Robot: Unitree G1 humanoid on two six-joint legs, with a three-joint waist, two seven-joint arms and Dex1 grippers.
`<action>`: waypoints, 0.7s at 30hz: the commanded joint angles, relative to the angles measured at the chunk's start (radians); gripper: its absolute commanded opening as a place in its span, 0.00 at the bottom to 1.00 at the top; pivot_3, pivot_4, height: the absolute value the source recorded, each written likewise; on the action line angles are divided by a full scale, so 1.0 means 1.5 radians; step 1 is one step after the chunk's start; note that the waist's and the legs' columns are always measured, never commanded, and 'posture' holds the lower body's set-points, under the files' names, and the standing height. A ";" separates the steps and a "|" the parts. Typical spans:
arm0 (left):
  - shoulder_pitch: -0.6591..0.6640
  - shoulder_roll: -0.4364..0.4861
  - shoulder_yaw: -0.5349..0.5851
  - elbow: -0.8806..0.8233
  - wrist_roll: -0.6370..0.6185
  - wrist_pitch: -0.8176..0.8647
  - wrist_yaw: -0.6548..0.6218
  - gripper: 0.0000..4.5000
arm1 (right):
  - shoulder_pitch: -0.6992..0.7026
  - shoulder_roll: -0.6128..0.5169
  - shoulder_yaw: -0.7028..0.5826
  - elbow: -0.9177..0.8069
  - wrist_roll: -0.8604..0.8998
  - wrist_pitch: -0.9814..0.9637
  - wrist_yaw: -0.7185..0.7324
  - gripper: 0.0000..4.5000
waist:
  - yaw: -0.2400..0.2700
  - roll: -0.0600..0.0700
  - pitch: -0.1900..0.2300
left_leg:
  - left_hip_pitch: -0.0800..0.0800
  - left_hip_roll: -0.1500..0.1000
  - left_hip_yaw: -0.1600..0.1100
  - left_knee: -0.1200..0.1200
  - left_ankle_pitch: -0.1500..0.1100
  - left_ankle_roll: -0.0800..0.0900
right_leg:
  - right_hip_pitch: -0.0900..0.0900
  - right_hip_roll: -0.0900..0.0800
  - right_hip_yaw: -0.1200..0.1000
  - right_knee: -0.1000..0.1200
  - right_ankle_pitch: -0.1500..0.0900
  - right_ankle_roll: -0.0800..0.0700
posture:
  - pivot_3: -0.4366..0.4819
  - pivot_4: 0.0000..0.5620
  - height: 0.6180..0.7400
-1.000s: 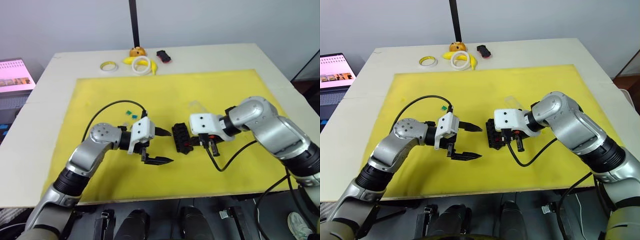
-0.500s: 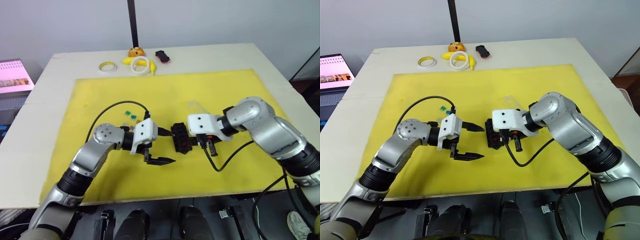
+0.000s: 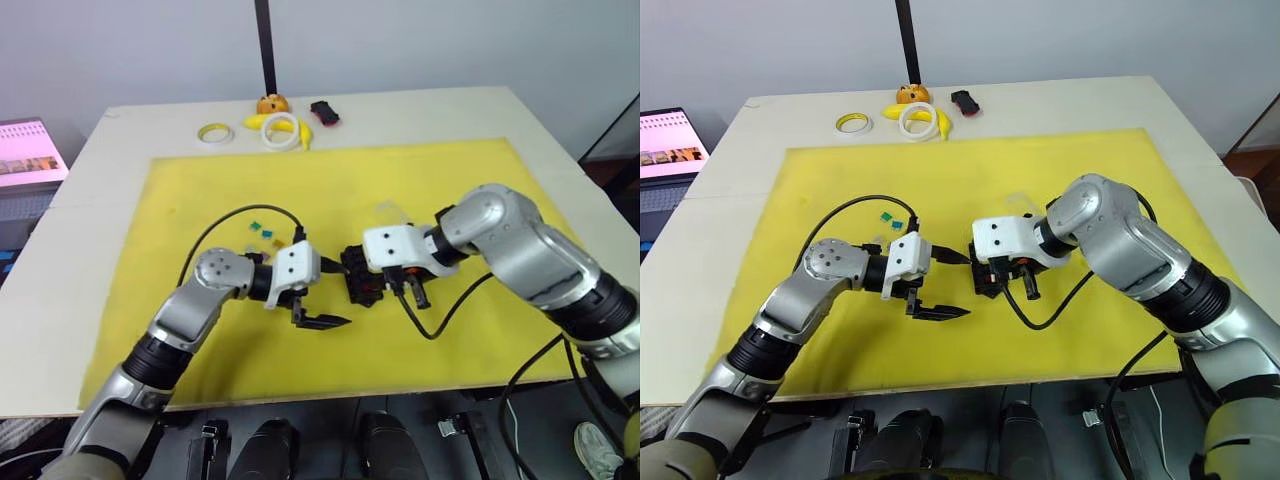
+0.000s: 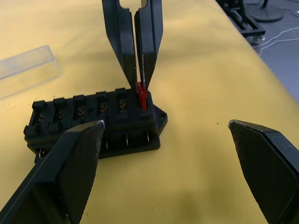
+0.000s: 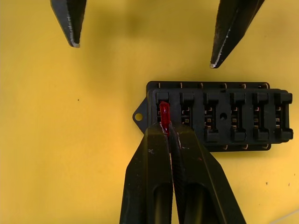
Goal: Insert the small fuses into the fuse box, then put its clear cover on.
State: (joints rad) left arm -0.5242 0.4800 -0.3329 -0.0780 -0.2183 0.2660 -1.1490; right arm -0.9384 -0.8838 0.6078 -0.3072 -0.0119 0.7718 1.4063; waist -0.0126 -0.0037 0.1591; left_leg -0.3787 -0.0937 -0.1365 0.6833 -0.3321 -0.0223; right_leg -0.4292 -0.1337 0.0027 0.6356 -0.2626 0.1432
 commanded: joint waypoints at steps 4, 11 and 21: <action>-0.014 -0.013 0.002 0.011 0.015 -0.025 0.011 1.00 | -0.038 0.003 0.017 0.007 -0.029 -0.007 0.024 0.00 | 0.000 0.000 0.000 | 0.000 0.000 0.000 0.000 0.000 0.000 | 0.000 0.000 0.000 0.000 0.000 0.000 | 0.48 0.27 1.00; -0.019 -0.025 0.003 0.021 0.019 -0.027 0.019 1.00 | -0.040 0.007 0.025 0.008 -0.043 -0.005 0.029 0.00 | 0.000 0.000 0.000 | 0.000 0.000 0.000 0.000 0.000 0.000 | 0.000 0.000 0.000 0.000 0.000 0.000 | 0.48 0.27 1.00; -0.032 -0.033 0.003 0.040 0.024 -0.033 0.016 1.00 | -0.039 0.019 0.030 -0.004 -0.049 0.015 0.029 0.00 | 0.000 0.000 0.000 | 0.000 0.000 0.000 0.000 0.000 0.000 | 0.000 0.000 0.000 0.000 0.000 0.000 | 0.48 0.27 1.00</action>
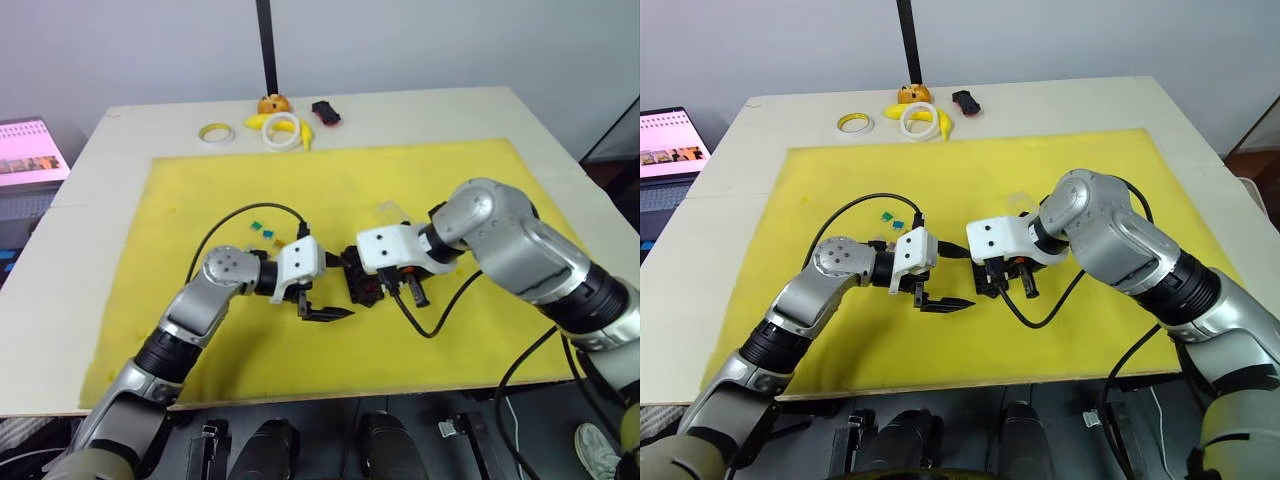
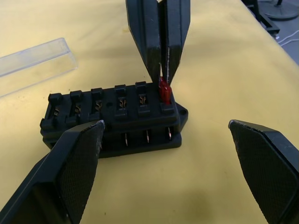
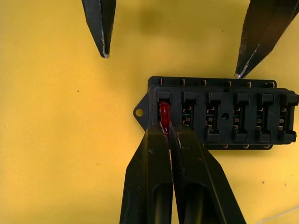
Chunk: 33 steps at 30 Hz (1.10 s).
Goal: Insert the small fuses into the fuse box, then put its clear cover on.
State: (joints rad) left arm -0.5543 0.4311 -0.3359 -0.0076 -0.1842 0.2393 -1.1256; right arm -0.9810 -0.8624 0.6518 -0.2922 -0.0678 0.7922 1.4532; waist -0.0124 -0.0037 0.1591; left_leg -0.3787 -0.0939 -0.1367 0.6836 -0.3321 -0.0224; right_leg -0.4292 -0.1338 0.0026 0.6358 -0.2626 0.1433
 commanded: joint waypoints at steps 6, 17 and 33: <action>-0.016 -0.001 0.005 -0.003 0.000 -0.018 -0.003 1.00 | -0.008 0.006 -0.007 -0.013 -0.010 0.009 -0.002 0.00 | 0.000 0.000 0.000 | 0.000 0.000 0.000 0.000 0.000 0.000 | 0.000 0.000 0.000 0.000 0.000 0.000 | 0.48 0.27 1.00; -0.026 0.009 0.017 -0.004 -0.013 -0.010 -0.019 1.00 | 0.021 -0.034 -0.172 -0.034 0.113 0.073 0.000 0.75 | 0.003 0.000 0.000 | -0.001 -0.001 -0.001 0.000 0.000 0.000 | 0.000 0.000 0.000 0.000 0.000 0.000 | 0.48 0.27 1.00; -0.037 0.006 0.037 0.029 -0.048 -0.001 -0.038 1.00 | 0.332 0.153 -0.454 0.073 0.321 -0.134 -0.160 0.01 | -0.002 0.000 0.000 | 0.001 -0.001 -0.001 0.000 0.000 0.000 | 0.000 -0.001 -0.001 0.001 0.000 0.000 | 0.48 0.27 1.00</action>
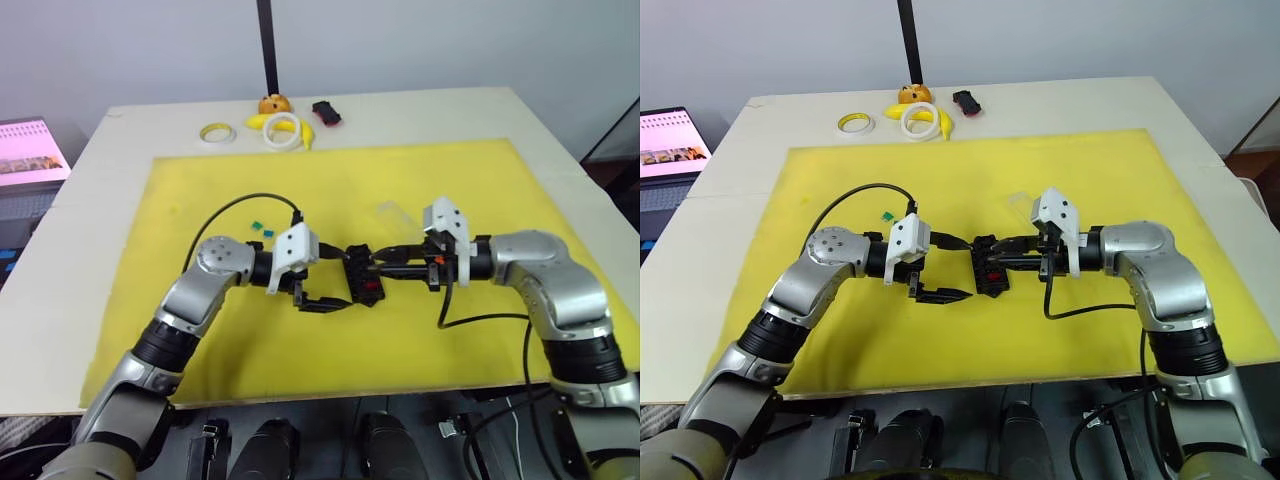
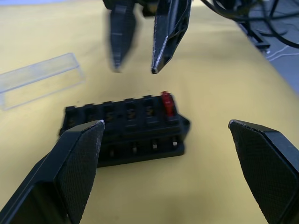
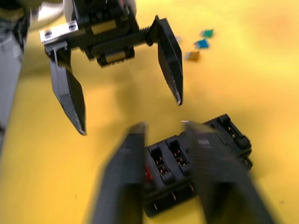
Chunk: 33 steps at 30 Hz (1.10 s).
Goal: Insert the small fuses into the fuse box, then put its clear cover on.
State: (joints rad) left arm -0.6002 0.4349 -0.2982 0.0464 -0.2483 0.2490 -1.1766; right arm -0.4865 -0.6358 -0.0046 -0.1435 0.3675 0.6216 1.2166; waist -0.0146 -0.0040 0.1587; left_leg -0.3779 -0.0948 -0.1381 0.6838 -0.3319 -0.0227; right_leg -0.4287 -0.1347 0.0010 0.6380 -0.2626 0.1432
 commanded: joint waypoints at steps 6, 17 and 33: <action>0.002 0.011 0.005 -0.012 0.001 -0.010 -0.011 1.00 | 0.029 -0.007 0.015 -0.051 0.041 -0.020 -0.016 0.01 | 0.002 0.000 0.000 | 0.000 0.000 0.000 0.000 0.000 0.000 | 0.000 0.000 0.000 0.000 0.000 0.000 | 0.48 0.27 1.00; 0.021 0.006 -0.006 -0.023 0.022 -0.034 0.000 1.00 | 0.040 -0.013 0.041 -0.058 0.051 -0.014 -0.039 0.01 | 0.002 0.000 0.000 | 0.001 0.000 0.000 0.000 0.000 0.000 | 0.001 0.000 0.000 0.000 0.000 0.000 | 0.48 0.27 1.00; 0.013 0.005 -0.007 -0.021 0.030 -0.038 -0.004 1.00 | 0.056 -0.010 0.088 -0.040 0.018 -0.036 -0.070 0.01 | 0.002 0.000 0.000 | 0.001 0.000 0.000 0.000 0.000 0.000 | 0.001 0.000 0.000 0.000 0.000 0.000 | 0.48 0.27 1.00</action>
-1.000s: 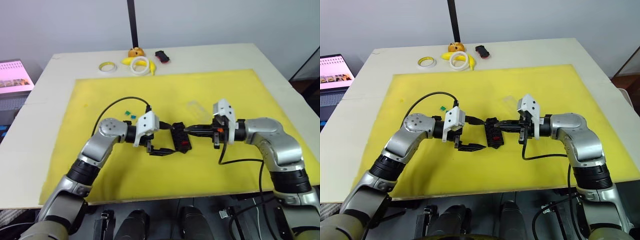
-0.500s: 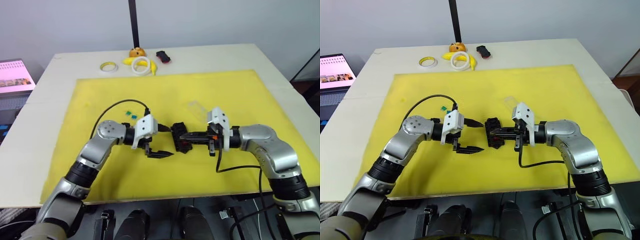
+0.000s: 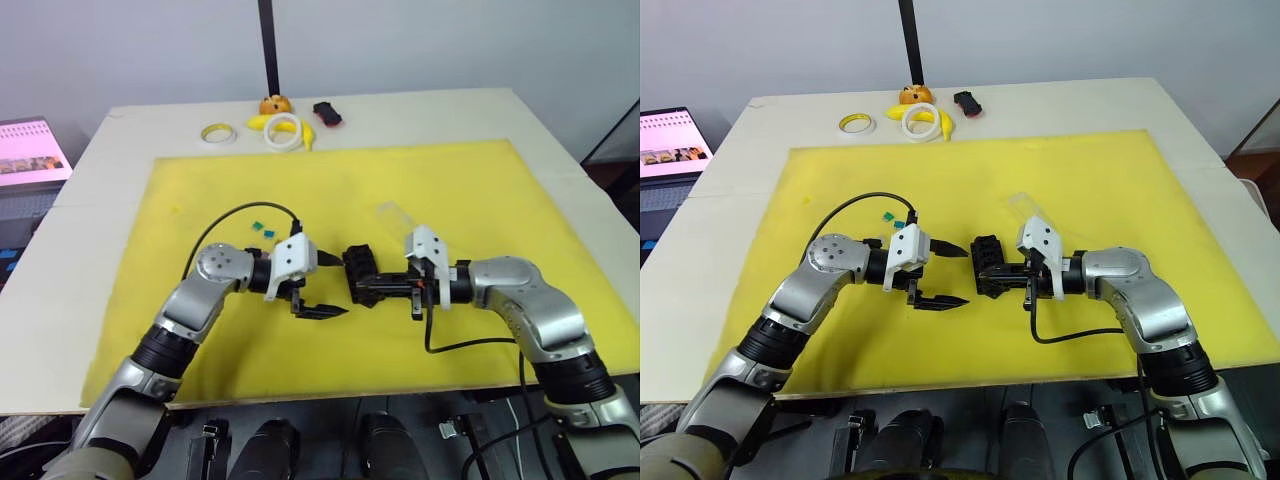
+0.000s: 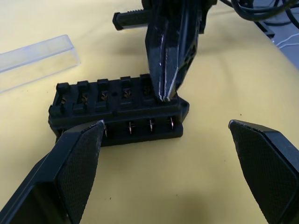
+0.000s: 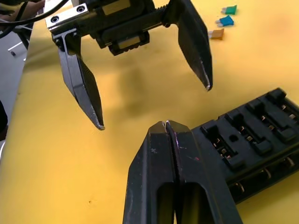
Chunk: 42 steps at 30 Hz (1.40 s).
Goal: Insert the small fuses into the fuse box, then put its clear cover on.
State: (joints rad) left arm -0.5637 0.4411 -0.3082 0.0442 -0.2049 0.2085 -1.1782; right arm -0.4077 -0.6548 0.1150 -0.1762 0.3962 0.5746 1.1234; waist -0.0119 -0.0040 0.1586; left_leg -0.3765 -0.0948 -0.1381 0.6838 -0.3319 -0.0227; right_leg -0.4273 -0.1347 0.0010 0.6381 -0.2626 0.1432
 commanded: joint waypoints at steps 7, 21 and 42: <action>-0.016 -0.004 -0.002 -0.017 0.000 -0.009 -0.002 1.00 | 0.003 -0.003 0.020 -0.008 -0.014 -0.016 -0.017 0.01 | 0.000 0.000 0.000 | 0.000 0.000 0.000 0.000 0.000 0.000 | 0.000 0.000 0.000 0.000 0.000 0.000 | 0.48 0.27 1.00; -0.029 -0.015 -0.005 -0.003 0.001 -0.007 -0.003 1.00 | 0.013 -0.012 -0.001 -0.052 0.022 0.022 -0.026 0.01 | 0.001 0.000 0.000 | 0.000 0.000 0.000 0.000 0.000 0.000 | 0.000 0.000 0.000 0.000 0.000 0.000 | 0.48 0.27 1.00; -0.013 -0.006 -0.005 -0.023 -0.007 -0.006 -0.006 1.00 | 0.020 -0.029 -0.023 -0.056 0.041 0.015 -0.060 0.01 | 0.000 0.000 0.000 | 0.000 0.000 0.000 0.000 0.000 0.000 | 0.000 0.000 0.000 0.000 0.000 0.000 | 0.48 0.27 1.00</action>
State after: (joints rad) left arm -0.5838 0.4271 -0.3260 0.0495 -0.2055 0.2088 -1.1879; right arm -0.3794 -0.6872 0.0779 -0.2432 0.4762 0.6290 1.0358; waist -0.0113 -0.0040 0.1586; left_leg -0.3760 -0.0948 -0.1382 0.6837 -0.3319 -0.0226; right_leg -0.4267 -0.1346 0.0010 0.6380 -0.2626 0.1432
